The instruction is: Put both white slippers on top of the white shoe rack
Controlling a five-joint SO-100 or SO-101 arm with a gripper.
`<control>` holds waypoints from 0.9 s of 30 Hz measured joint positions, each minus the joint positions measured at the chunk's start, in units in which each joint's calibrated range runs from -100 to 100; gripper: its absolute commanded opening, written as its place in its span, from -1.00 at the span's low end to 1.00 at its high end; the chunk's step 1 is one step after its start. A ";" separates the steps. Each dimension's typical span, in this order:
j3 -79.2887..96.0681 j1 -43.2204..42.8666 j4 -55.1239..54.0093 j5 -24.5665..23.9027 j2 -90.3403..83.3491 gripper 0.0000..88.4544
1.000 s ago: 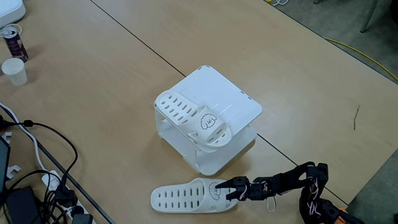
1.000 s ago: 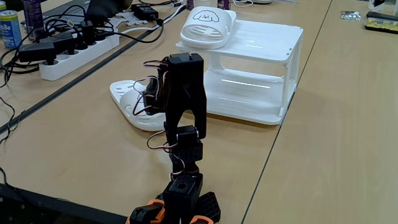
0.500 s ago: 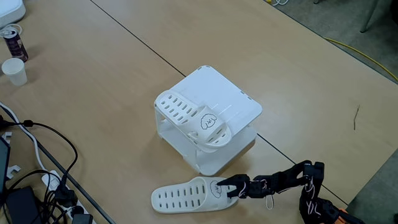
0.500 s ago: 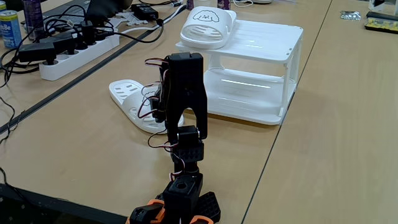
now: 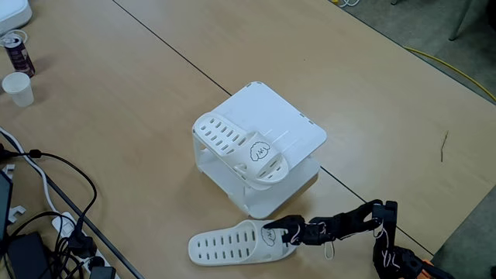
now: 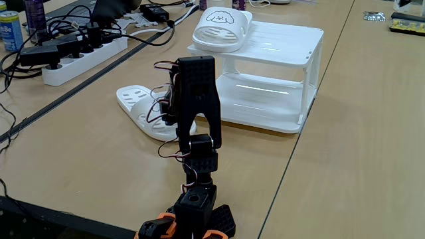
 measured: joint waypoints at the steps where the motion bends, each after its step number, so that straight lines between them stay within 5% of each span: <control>1: 0.00 0.00 0.00 0.00 0.00 -0.42; 13: 0.00 -4.79 0.00 0.00 0.00 -0.53; 18: 0.00 -5.24 0.00 0.00 0.00 -0.98; 27: -1.17 -5.02 -0.69 0.00 -2.80 -0.98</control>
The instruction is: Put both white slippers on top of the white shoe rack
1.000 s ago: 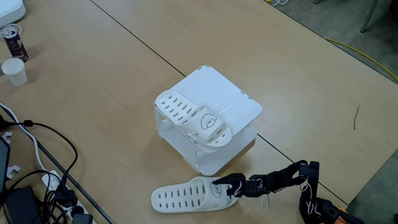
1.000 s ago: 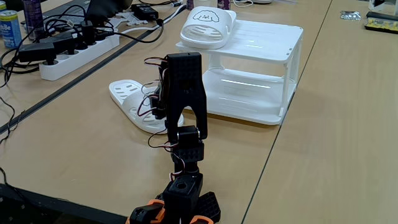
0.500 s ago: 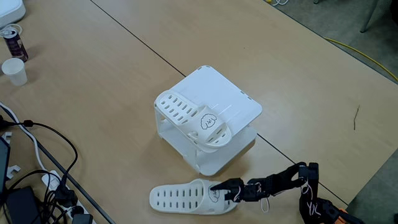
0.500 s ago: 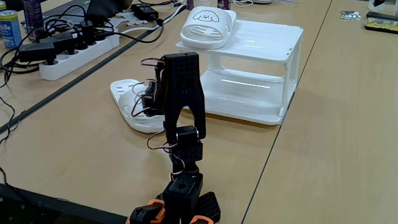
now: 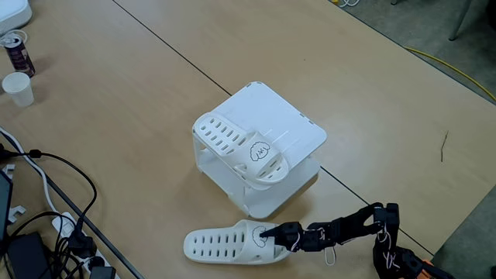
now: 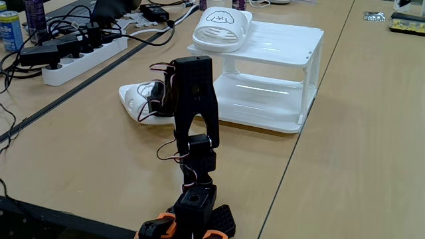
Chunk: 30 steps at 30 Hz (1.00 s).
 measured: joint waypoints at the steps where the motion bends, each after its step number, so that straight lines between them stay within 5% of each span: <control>1: 0.00 0.00 0.00 0.00 -0.99 -0.98; 18: -6.29 -6.67 6.27 0.00 -26.64 -0.98; 30: -31.18 16.70 26.70 0.00 -27.13 -0.98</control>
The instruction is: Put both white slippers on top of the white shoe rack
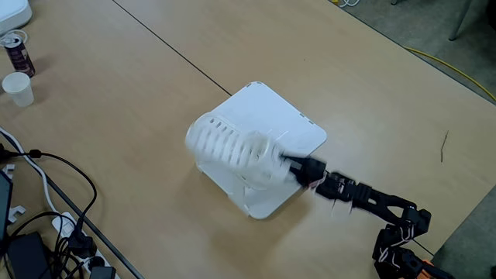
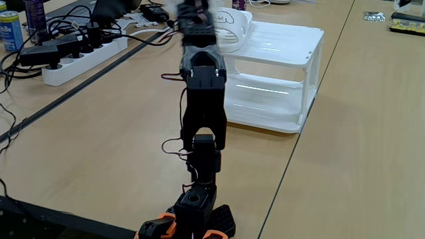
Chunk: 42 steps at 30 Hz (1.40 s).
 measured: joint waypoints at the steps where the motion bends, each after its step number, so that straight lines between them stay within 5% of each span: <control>1: -0.63 2.47 0.43 0.00 0.00 -0.98; 12: -1.17 17.68 0.86 0.00 0.00 -0.98; 42: -9.79 19.78 0.86 0.00 16.25 -0.98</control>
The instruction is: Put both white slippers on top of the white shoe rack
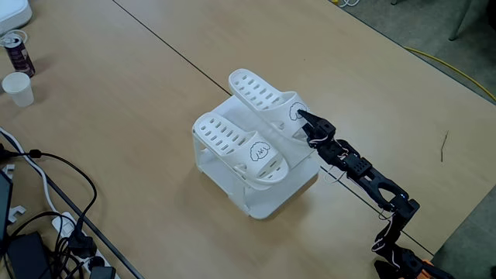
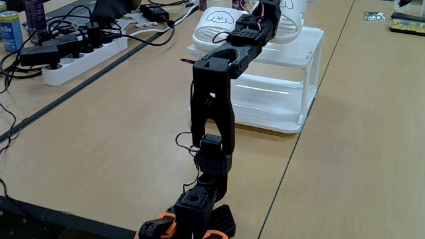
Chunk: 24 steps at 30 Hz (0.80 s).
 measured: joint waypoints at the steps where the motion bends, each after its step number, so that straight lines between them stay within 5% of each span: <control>1: 0.00 0.07 0.00 0.00 0.00 -0.98; 5: 0.00 0.07 0.00 0.00 0.00 -0.92; 13: 0.00 -1.20 0.00 0.00 0.00 -0.49; 24: 0.00 -1.87 0.00 0.00 -0.08 -0.45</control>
